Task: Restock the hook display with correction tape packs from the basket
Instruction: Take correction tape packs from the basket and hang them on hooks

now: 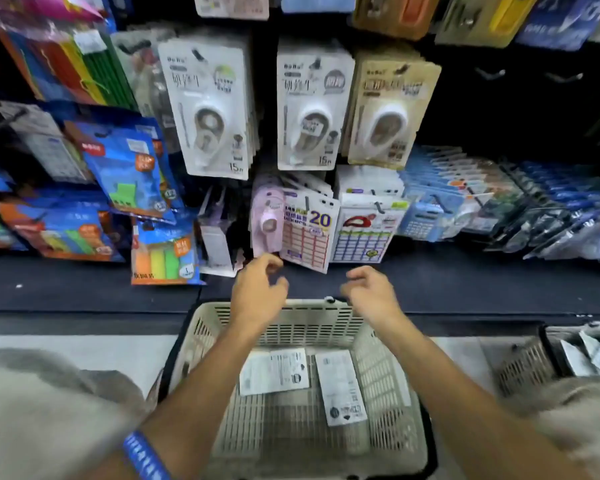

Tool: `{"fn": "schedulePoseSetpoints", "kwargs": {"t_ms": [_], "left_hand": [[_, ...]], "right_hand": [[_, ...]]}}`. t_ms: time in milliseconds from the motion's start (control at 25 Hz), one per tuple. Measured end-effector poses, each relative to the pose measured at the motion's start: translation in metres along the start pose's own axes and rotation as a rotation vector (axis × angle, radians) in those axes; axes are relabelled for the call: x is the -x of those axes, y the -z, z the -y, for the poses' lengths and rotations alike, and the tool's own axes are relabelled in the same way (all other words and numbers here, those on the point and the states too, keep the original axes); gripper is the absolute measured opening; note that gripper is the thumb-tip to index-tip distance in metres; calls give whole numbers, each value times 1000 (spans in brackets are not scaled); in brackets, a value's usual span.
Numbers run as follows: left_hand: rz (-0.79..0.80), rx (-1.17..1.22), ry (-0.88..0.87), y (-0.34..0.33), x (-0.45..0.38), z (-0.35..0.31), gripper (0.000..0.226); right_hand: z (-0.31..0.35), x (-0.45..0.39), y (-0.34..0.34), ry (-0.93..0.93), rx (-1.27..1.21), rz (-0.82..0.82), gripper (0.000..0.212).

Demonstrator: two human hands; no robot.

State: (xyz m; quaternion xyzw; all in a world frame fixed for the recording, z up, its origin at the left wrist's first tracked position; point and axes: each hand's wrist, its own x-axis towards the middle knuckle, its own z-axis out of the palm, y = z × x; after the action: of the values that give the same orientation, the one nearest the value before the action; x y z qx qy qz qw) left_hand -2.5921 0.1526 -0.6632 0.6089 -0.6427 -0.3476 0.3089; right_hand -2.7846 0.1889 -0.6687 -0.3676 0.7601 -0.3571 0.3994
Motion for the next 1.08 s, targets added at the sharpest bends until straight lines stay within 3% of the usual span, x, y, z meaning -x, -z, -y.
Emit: {"fn": "schedulePoseSetpoints", "kwargs": {"t_ms": [80,200,400,520,600,680,760,840,960,1080], "left_hand": [[222,-158,304,-32,32,77,31],[374,-339,486,-57,61,146,41],[540,-614,272,-100,37,179,60],[695,-881,137,-125,30,200,87],[720,-913,117,-138,24,215,99],[711,-930,75,-145,16,225,98],[652,-929,18,-145,7,228,86],[612,-883,30,-139,-1,221,68],[574,-638,170,-118,-7,199,41],[639,-242,309,-84,-1,168,34]], "right_hand": [[-68,2,-34,-92,315,158,25],[-154,7,-61,-279,462,287,46],[-215,-13,-90,-334,492,200,100],[-234,-20,-105,-390,652,285,113],[-242,-20,-112,-371,820,269,108],[-245,-20,-110,-322,872,196,85],[-238,-30,-97,-373,820,150,49],[-224,-40,-77,-434,755,194,30],[-180,-43,-49,-303,906,334,28],[-110,-44,-29,38,1163,379,29]]}}
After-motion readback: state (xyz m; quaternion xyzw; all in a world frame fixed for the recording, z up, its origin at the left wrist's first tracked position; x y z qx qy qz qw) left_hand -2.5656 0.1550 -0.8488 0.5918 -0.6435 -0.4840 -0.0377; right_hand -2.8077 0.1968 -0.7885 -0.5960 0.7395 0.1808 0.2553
